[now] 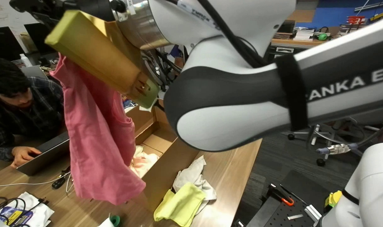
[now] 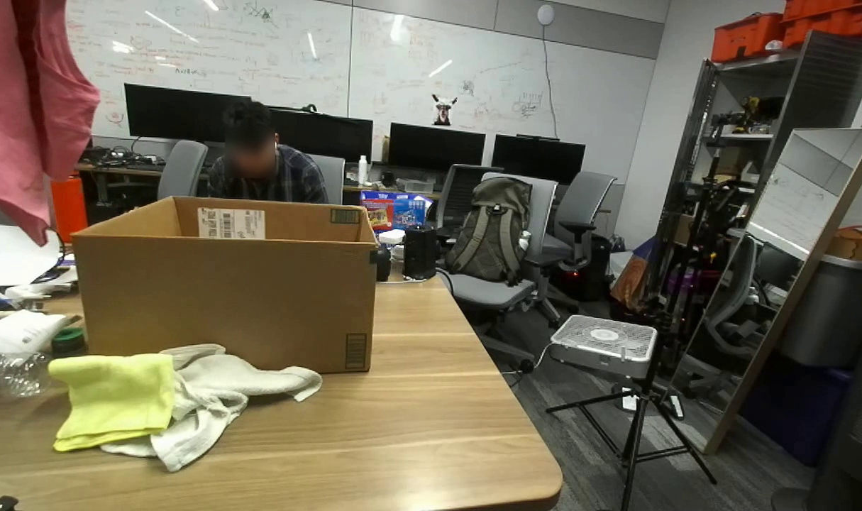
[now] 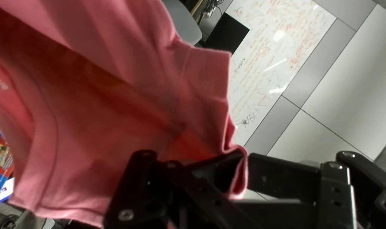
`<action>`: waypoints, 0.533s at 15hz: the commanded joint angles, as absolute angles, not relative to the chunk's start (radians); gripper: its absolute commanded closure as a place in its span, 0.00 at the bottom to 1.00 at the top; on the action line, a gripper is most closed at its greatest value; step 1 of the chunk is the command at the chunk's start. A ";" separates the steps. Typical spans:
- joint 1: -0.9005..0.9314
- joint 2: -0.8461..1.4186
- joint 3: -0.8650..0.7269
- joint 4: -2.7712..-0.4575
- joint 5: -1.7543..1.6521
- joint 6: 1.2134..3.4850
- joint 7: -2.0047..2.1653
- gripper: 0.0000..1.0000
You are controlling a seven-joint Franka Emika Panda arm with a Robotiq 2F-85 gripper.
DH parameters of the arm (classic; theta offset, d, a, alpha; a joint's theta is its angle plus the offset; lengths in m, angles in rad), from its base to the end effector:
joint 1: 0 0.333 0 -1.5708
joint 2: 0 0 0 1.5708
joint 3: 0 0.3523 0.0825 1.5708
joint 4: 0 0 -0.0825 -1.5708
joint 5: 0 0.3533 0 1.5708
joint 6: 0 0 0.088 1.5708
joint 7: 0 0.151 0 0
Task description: Pick the clothes on the table and put them in the box
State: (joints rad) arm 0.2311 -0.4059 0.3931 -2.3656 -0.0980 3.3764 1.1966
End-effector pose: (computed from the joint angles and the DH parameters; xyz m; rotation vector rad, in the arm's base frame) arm 0.3509 0.3154 0.6761 -1.8753 0.3423 -1.1362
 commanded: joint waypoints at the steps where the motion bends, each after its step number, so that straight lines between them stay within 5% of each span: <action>1: 0.021 -0.361 0.562 -2.246 -0.050 3.355 1.208 1.00; 8: -0.346 -0.379 0.858 -2.154 -0.001 3.340 1.249 1.00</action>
